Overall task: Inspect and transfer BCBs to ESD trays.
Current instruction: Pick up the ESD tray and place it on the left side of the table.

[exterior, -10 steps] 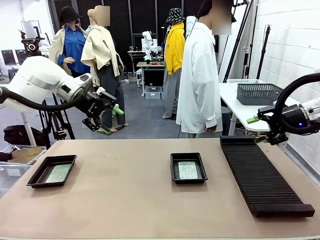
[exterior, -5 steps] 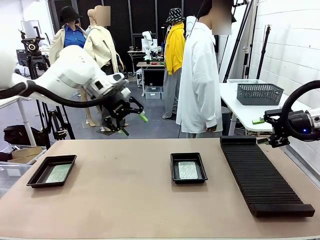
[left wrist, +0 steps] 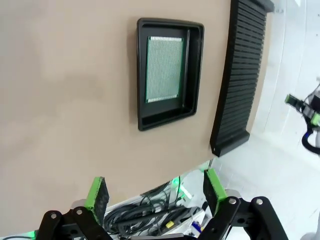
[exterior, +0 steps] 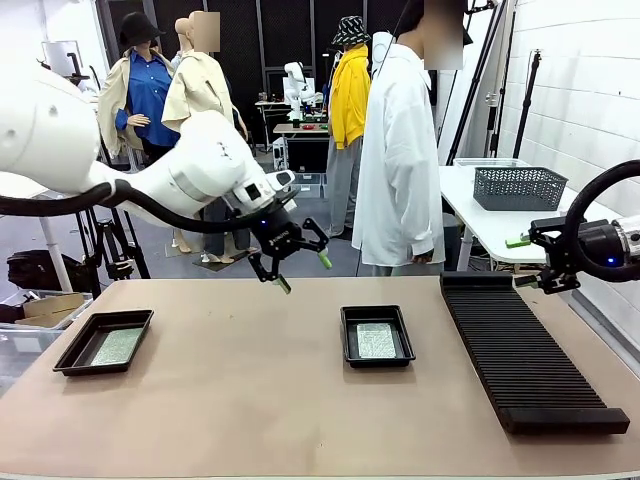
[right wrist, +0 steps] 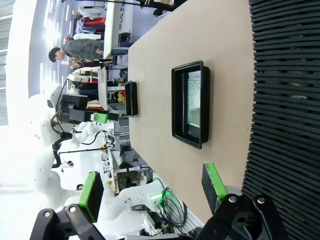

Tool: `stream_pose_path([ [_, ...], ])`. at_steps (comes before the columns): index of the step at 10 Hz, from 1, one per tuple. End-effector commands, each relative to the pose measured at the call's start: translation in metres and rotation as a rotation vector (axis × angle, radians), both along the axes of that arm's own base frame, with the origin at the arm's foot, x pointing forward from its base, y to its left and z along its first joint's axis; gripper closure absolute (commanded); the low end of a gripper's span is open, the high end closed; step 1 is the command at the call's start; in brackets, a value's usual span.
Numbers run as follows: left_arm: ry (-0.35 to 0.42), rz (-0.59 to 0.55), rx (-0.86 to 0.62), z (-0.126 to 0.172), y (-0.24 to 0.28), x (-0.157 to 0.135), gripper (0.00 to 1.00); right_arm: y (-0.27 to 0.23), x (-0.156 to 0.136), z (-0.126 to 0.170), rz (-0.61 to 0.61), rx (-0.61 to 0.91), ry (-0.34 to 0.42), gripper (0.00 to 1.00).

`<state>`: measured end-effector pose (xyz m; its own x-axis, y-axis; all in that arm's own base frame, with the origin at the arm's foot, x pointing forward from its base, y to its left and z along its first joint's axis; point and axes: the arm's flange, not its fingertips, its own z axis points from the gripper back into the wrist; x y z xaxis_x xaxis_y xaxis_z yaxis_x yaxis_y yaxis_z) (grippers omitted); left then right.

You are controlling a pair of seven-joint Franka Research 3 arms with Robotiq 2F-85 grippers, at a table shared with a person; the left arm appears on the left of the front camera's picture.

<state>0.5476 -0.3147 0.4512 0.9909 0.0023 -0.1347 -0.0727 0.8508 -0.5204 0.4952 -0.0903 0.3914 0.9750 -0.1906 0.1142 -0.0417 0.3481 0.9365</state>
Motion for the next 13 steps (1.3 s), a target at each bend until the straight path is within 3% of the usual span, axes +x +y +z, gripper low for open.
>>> stream_pose_path([
  [1,-0.026,0.07,0.042,-0.009,-0.021,0.009,0.0,-0.001,0.002,-0.002,0.017,0.027,-0.031,0.0],
  [2,-0.024,0.071,0.059,-0.017,-0.032,0.008,0.0,0.0,0.0,0.0,0.0,0.0,0.0,0.0],
  [6,-0.089,0.126,0.119,-0.052,-0.062,0.024,0.0,0.0,0.0,0.0,0.0,0.0,0.0,0.0],
  [13,-0.119,0.17,0.163,-0.108,-0.093,0.03,0.0,0.0,0.0,0.0,0.0,0.0,0.0,0.0],
])
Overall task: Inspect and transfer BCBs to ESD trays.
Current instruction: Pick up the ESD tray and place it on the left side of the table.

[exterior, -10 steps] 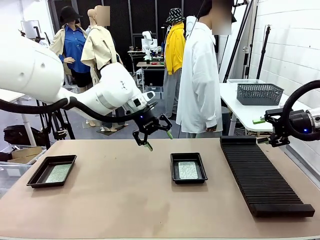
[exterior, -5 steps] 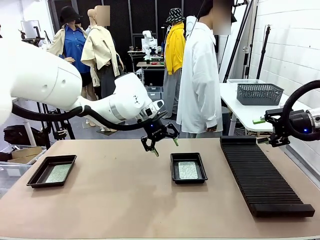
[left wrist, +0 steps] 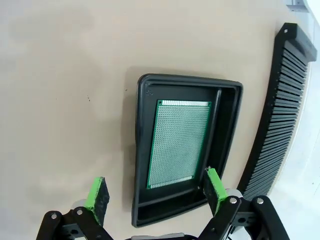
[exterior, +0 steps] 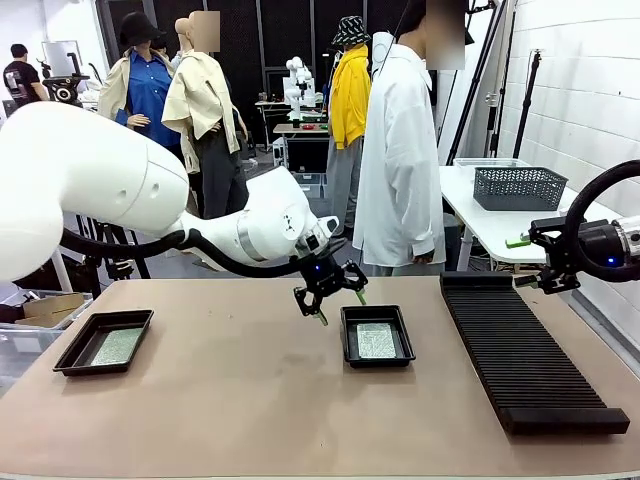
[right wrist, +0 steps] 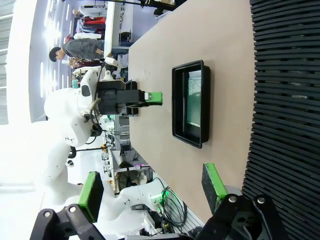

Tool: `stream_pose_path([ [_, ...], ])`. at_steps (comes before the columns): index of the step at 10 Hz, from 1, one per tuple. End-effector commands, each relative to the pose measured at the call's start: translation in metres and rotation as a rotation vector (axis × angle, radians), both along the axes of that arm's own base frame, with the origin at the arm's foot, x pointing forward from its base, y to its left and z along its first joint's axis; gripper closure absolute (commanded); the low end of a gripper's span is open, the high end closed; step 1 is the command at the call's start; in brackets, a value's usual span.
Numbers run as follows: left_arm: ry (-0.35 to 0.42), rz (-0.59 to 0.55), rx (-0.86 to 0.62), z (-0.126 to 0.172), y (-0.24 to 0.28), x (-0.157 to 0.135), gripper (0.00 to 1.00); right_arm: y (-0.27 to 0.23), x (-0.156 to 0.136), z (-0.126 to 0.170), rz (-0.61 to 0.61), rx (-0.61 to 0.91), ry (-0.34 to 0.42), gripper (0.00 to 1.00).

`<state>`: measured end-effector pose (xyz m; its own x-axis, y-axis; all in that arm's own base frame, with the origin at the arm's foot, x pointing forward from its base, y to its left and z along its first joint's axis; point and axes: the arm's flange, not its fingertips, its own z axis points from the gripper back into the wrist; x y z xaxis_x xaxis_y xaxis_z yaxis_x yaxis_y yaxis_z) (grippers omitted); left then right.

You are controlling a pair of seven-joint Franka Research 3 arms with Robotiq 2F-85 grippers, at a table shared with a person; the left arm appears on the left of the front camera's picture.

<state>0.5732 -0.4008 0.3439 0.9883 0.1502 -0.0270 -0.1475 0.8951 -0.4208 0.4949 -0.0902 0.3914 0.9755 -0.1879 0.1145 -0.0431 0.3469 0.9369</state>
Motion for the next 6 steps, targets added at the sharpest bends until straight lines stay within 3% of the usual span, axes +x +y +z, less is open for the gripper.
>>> stream_pose_path([
  [1,-0.026,0.035,0.031,-0.008,-0.011,0.006,0.0,0.0,0.0,0.0,-0.003,-0.001,0.0,0.0],
  [6,-0.026,0.02,0.044,-0.026,-0.021,0.007,0.0,0.0,0.0,0.0,-0.003,-0.001,0.0,0.0],
])
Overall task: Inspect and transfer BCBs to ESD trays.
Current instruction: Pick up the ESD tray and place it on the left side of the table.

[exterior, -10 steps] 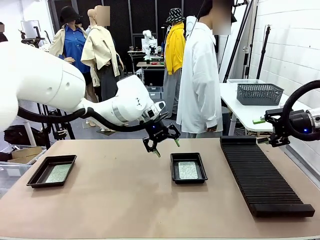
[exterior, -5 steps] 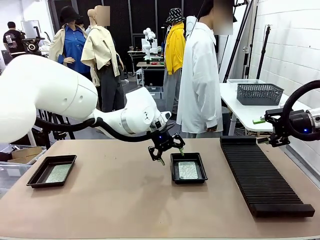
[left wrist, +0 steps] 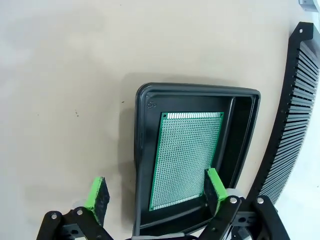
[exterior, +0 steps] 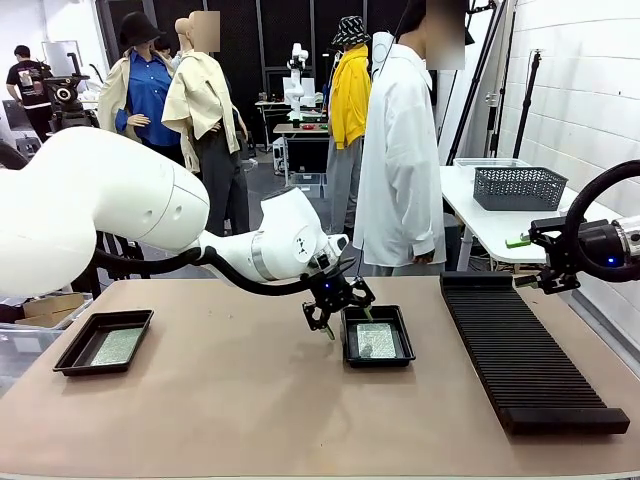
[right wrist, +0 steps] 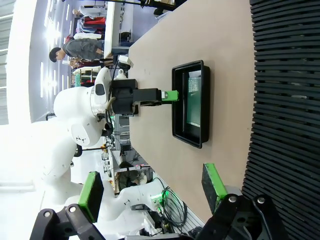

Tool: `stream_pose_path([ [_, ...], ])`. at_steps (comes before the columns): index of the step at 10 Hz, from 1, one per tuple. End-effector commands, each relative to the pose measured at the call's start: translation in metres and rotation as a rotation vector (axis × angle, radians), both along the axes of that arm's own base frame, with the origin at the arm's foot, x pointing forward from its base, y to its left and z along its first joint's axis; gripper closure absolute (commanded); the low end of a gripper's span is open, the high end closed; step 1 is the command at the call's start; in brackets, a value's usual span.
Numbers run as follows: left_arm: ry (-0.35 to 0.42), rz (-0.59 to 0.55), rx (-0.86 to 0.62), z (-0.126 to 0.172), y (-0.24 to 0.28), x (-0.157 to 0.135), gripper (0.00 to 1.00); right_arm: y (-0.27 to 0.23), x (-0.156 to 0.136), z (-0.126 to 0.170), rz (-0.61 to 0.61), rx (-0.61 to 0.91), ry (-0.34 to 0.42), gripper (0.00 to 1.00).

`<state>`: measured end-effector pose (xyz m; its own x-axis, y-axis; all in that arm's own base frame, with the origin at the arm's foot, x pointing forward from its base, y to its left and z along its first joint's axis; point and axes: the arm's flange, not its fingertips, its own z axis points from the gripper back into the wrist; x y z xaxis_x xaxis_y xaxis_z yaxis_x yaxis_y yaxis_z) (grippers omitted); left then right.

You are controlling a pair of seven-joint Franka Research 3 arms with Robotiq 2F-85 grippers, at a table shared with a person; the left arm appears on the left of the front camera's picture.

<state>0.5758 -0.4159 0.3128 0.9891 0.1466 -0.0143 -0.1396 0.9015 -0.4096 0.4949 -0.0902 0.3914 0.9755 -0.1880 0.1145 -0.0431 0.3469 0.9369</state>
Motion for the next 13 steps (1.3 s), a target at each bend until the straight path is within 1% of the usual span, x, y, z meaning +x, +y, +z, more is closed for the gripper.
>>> stream_pose_path([
  [1,0.0,0.001,-0.001,0.0017,0.0009,-0.0003,0.0,-0.0001,0.0003,0.0,-0.003,-0.001,0.0,0.0],
  [8,0.001,-0.001,-0.001,0.0,-0.0005,-0.0003,0.0,-0.0001,0.0003,0.0,-0.003,-0.001,0.0,0.0],
  [9,0.018,-0.007,0.005,0.0012,0.0025,-0.0016,0.0,-0.0001,0.0003,0.0,-0.003,-0.001,0.0,0.0],
  [10,-0.001,-0.022,0.013,0.0008,0.0031,0.0005,0.0,-0.0001,0.0003,0.0,-0.003,-0.001,0.0,0.0],
  [12,-0.032,-0.072,0.011,0.0,0.0034,0.0004,0.17,-0.0001,0.0003,0.0,-0.003,-0.001,0.0,0.0],
  [13,-0.037,-0.079,0.014,-0.0001,0.0036,0.0001,0.31,-0.0001,0.0003,0.0,-0.003,-0.001,0.0,0.0],
])
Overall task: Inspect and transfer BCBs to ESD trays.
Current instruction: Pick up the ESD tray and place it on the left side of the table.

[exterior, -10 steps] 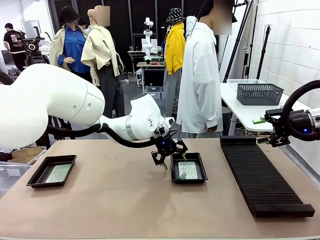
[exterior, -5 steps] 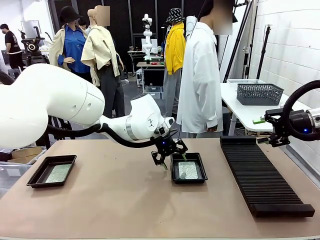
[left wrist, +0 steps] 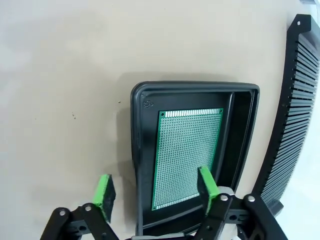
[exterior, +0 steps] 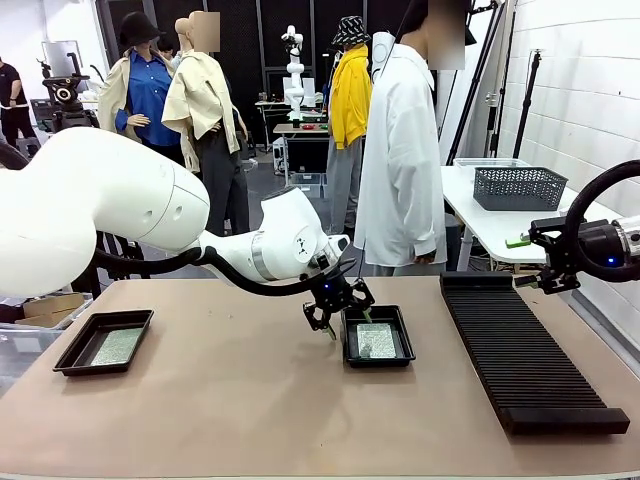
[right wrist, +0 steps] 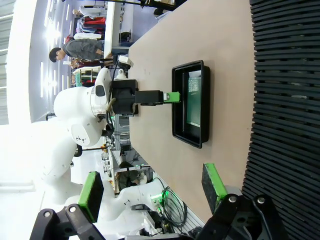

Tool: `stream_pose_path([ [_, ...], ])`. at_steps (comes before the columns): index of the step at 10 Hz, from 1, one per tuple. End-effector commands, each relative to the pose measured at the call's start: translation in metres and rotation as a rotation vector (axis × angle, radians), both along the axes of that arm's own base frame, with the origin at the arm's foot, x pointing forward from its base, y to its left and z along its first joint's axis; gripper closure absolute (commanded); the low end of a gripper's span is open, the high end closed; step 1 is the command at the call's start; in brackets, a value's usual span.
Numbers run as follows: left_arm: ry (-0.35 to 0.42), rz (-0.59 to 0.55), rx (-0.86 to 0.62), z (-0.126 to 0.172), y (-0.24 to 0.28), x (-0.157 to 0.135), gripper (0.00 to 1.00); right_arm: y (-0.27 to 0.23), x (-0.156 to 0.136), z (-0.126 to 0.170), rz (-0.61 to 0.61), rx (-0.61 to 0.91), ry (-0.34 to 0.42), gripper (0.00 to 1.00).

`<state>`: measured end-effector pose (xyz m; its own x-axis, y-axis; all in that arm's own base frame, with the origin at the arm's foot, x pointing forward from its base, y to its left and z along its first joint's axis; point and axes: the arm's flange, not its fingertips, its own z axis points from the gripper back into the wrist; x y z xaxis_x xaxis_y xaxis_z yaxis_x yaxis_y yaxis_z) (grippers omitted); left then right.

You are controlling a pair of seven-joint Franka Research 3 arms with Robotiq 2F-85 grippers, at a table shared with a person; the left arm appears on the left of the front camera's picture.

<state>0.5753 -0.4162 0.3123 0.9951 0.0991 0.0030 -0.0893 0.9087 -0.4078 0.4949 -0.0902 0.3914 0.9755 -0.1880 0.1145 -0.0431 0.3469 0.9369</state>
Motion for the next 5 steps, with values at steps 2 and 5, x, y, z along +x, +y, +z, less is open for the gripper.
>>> stream_pose_path([
  [2,-0.03,-0.027,0.015,0.0008,0.0052,-0.0005,0.66,-0.0001,0.0003,0.0,-0.003,-0.001,0.0,0.0],
  [5,-0.024,-0.05,0.024,0.0011,0.0075,-0.0019,1.0,-0.0001,0.0003,0.0,-0.003,-0.001,0.0,0.0],
])
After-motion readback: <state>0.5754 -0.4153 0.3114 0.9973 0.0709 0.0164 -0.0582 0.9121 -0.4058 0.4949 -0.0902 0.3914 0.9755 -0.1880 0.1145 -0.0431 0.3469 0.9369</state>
